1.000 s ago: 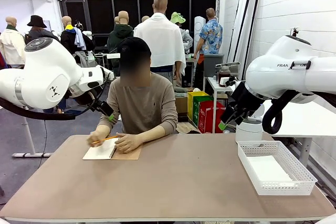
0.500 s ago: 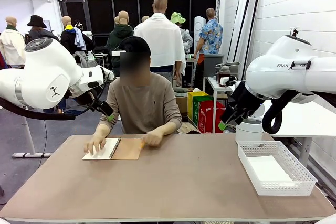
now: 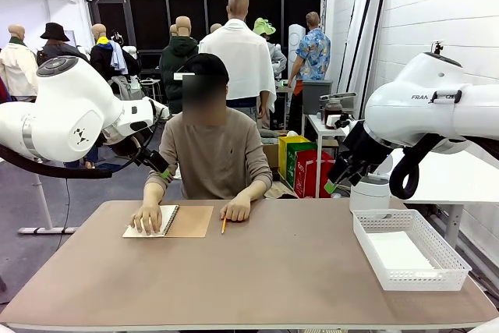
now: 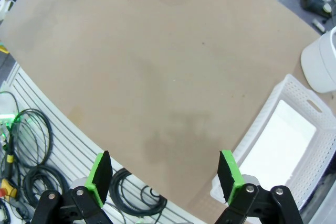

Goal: Sort the paper based on its condition.
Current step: If a person hands you a paper, place it in the Organizing basket , and if it's crumpled, put it in the Trash can.

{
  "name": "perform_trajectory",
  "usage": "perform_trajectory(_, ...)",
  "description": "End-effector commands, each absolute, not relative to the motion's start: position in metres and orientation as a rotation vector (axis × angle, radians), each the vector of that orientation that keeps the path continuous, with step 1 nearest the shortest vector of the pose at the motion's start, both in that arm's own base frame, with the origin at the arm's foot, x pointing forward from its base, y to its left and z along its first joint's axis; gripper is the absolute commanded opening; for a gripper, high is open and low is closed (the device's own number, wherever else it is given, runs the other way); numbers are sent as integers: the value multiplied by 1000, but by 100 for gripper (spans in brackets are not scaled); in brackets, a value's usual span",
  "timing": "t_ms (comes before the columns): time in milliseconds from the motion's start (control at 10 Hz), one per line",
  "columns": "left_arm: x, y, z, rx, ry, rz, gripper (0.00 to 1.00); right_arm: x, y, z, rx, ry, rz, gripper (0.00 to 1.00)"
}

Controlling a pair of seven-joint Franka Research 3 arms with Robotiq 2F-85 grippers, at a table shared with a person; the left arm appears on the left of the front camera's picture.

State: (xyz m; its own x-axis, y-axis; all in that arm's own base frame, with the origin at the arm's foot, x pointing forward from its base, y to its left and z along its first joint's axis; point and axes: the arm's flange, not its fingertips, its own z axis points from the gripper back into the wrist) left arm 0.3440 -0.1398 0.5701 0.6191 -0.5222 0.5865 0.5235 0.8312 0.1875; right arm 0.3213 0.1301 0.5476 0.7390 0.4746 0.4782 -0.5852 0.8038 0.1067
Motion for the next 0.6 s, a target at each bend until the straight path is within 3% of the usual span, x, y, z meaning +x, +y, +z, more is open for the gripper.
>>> perform_trajectory(0,344,-139,570,-2,-674,-600,100,321,130,550,260,-441,591,100)
perform_trajectory(500,344,-139,570,-2,-674,-600,100,321,130,550,260,-441,591,100)
